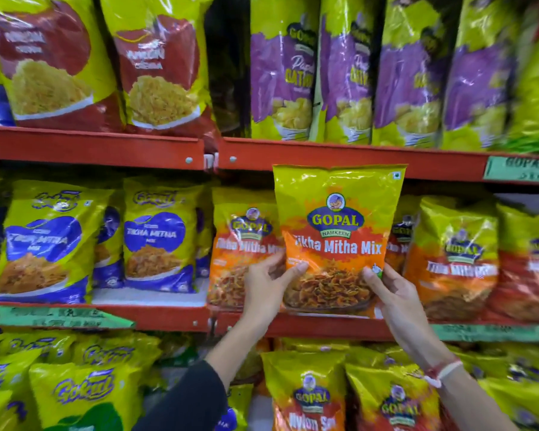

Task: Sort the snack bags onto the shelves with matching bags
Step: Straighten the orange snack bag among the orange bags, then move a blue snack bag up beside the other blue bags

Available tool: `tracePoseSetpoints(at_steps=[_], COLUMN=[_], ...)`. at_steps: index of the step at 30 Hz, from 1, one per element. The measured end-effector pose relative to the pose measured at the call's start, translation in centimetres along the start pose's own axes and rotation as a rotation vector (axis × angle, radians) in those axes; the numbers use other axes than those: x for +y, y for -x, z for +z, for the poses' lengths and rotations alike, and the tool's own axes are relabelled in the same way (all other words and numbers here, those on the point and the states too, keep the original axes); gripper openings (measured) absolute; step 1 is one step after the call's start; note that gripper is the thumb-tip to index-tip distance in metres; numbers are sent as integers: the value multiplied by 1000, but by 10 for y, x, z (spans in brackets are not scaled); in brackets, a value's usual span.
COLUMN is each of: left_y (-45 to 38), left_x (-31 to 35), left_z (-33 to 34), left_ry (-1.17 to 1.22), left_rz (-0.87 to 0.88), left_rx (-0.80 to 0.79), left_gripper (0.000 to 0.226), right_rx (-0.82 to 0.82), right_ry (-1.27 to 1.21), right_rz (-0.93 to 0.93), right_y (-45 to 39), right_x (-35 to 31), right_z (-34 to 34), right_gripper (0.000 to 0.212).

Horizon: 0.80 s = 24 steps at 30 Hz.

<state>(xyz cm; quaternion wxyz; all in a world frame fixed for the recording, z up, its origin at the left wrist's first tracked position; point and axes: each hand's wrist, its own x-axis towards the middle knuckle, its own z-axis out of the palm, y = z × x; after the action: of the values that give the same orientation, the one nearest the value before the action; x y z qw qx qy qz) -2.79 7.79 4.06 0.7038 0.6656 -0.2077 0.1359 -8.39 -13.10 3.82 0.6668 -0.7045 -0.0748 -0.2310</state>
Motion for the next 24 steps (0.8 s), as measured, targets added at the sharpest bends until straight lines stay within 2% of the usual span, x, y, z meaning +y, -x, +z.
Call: tracePoseSetpoints(at_steps=[7, 10, 14, 17, 20, 24], left_y=[-22, -24, -25, -21, -10, 12], left_x=[-27, -38, -38, -31, -23, -16], left_z=[45, 49, 50, 48, 38, 11], left_ry=[-108, -188, -240, -227, -225, -193], left_rz=[-12, -56, -70, -112, -165, -144], left_rx=[-14, -2, -38, -119, -90, -42], left_gripper=[35, 35, 26, 40, 50, 40], right_rx=[49, 37, 73, 144, 316, 416], right_ry=[41, 53, 105, 160, 264, 374], right_rz=[67, 104, 113, 103, 19, -213], right_y=[-24, -33, -36, -32, -19, 6], right_x=[25, 45, 54, 52, 43, 29], right_z=[-28, -33, -32, -27, -14, 16], right_gripper=[26, 17, 43, 54, 66, 48])
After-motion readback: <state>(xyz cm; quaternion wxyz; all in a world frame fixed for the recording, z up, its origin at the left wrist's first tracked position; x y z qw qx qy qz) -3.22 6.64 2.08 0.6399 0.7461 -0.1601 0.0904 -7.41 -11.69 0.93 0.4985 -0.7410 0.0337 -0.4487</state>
